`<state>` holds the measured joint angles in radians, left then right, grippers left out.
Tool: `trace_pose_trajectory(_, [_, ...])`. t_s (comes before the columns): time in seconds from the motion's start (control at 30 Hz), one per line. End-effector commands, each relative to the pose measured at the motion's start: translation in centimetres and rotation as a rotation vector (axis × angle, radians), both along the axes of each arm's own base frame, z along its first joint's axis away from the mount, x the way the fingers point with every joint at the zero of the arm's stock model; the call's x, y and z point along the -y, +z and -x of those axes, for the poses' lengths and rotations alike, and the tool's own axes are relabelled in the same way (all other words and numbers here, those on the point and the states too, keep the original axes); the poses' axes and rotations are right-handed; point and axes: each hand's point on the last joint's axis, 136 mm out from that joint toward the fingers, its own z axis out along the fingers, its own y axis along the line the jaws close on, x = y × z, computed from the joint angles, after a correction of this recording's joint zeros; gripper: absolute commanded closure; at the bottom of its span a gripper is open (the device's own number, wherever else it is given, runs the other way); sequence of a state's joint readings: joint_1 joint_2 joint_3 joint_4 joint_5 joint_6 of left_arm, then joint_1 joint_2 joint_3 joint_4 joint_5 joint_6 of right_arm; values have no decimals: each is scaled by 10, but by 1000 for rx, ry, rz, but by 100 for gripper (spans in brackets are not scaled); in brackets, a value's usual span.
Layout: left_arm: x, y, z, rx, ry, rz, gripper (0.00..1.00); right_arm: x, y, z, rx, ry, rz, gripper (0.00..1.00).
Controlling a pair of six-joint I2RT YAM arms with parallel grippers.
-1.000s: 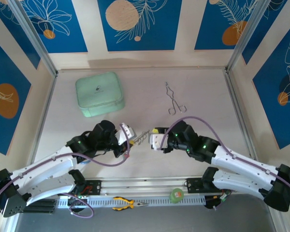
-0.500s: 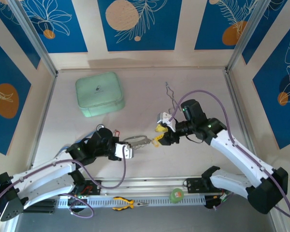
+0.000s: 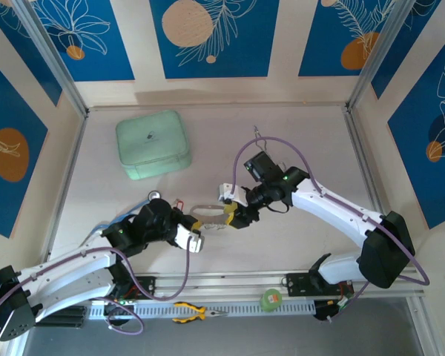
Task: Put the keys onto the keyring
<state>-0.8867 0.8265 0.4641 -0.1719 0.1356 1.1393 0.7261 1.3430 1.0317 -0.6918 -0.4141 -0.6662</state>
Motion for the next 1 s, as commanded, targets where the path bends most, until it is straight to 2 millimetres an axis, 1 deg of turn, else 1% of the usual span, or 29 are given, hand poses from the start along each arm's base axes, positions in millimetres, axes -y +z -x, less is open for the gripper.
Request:
trace_pose_trajectory(0.0, [3,8,1,43,-32,13,100,0,-3,-1,148,67,33,58])
trace_pose_trajectory(0.13, [4,7,3,23,-35,12,100,-4,-10,3,229,137,82,59])
trace_pose_trajectory(0.23, [4,9,2,10,-22,24,100,-5,-13,-1,267,138,107,61])
trace_pose_trajectory(0.3, [4,11,0,-21,12,35,100,-8,-8,-6,296,106,87,62])
trace_pose_trajectory(0.4, [6,17,-2,-137,105,90,100,-7,-2,-14,374,20,39,59])
trace_pose_trajectory(0.5, [9,20,-1,-325,219,150,100,1,-5,-19,485,-33,45,57])
trace_pose_trajectory(0.57, [13,21,5,-469,278,182,100,6,-9,-23,562,-55,58,57])
trace_pose_trajectory(0.7, [20,26,16,-681,341,252,100,9,-15,-26,671,-44,77,54])
trace_pose_trajectory(0.83, [23,36,23,-784,368,303,100,8,-19,-30,731,-38,79,53])
trace_pose_trajectory(0.97, [25,40,25,-818,370,317,100,6,-18,-28,778,-16,69,49])
